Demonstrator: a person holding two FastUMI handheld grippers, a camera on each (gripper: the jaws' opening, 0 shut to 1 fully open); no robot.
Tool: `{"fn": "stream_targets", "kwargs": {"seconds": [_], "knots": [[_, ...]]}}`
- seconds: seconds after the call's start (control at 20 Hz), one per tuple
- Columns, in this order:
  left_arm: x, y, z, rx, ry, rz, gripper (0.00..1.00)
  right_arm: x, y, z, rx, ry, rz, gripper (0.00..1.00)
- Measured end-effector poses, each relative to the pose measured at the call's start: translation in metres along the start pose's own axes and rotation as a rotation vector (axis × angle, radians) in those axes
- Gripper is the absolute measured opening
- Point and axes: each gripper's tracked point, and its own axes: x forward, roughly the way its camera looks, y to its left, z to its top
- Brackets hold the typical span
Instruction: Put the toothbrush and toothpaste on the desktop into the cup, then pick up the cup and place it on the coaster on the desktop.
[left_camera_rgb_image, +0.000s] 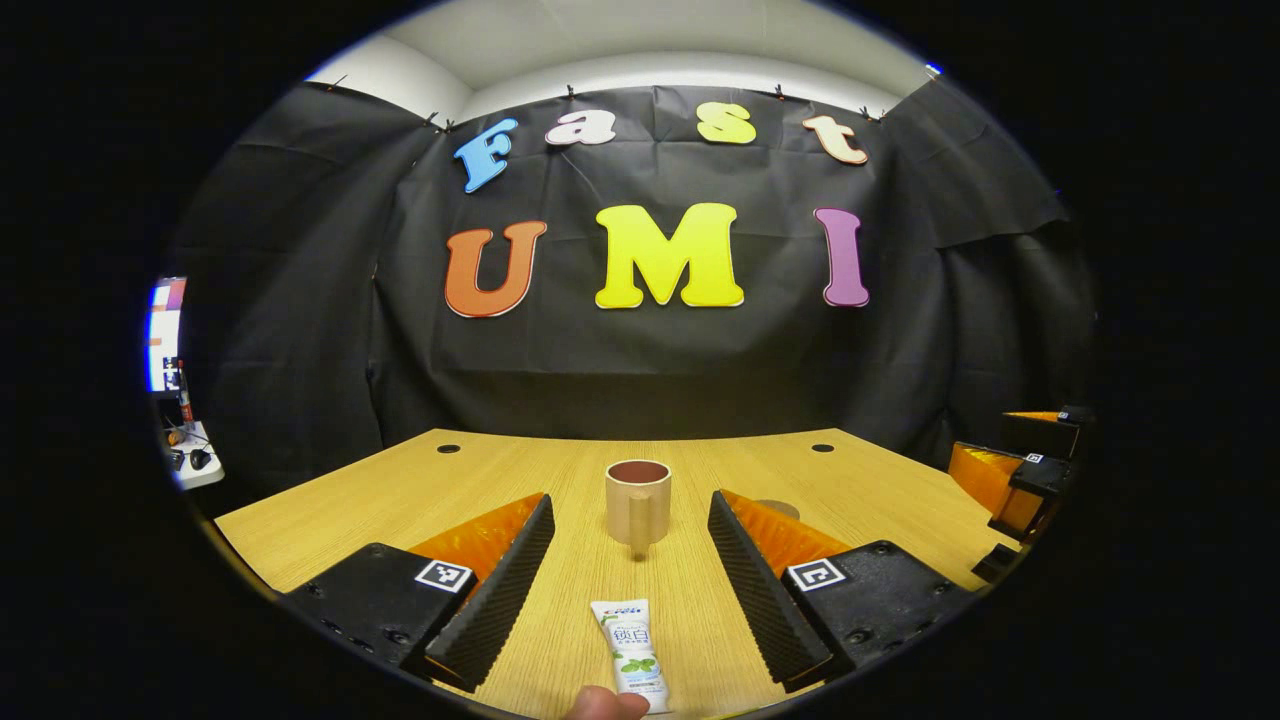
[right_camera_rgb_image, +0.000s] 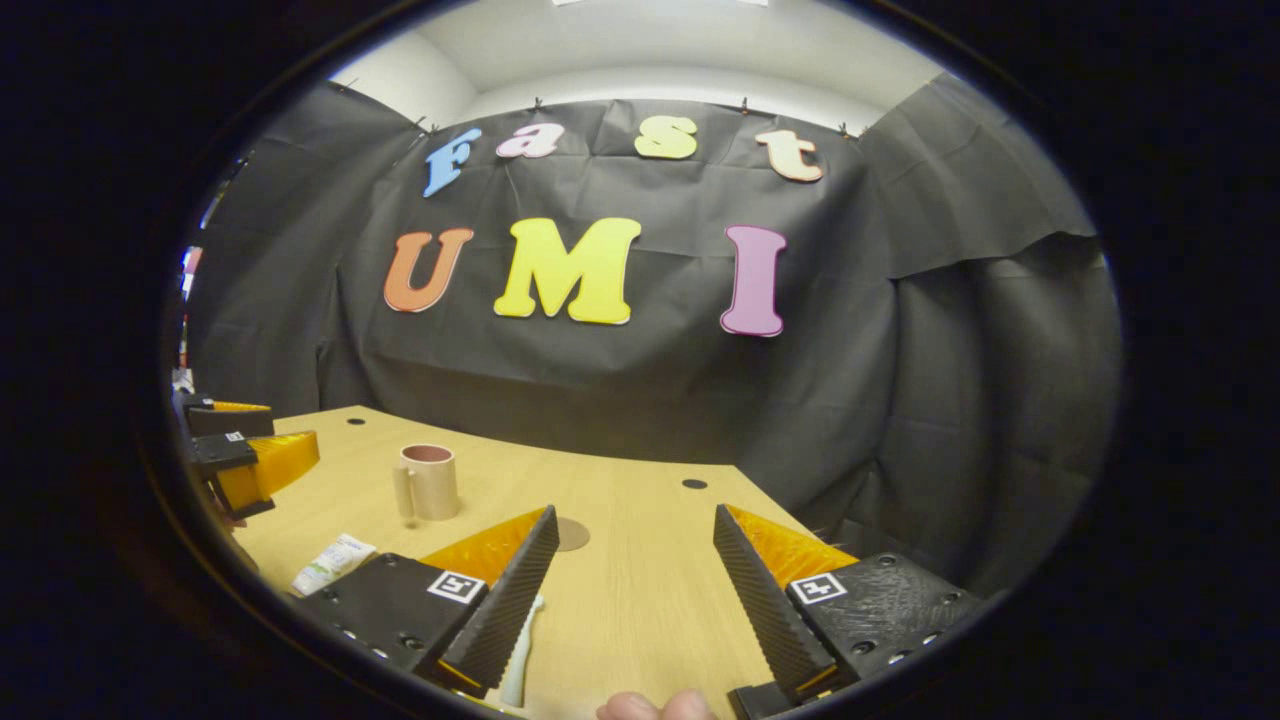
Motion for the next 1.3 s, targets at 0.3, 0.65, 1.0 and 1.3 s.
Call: {"fn": "stream_targets", "kwargs": {"seconds": [0.3,0.65,1.0,1.3], "knots": [[-0.003,-0.011,-0.027,0.015,0.110,-0.044,0.98,-0.002,0.014,-0.021,0.018,0.060,0.043,0.95],[-0.011,-0.011,-0.085,-0.002,0.349,-0.075,0.99,-0.001,0.021,-0.047,0.039,0.144,0.063,0.97],[-0.009,-0.013,-0.122,-0.014,0.495,-0.068,0.99,-0.004,0.022,-0.055,0.015,0.157,0.070,0.95],[-0.012,-0.010,-0.137,-0.057,0.584,-0.053,0.98,0.000,0.023,-0.061,0.001,0.174,0.067,0.95]]}}
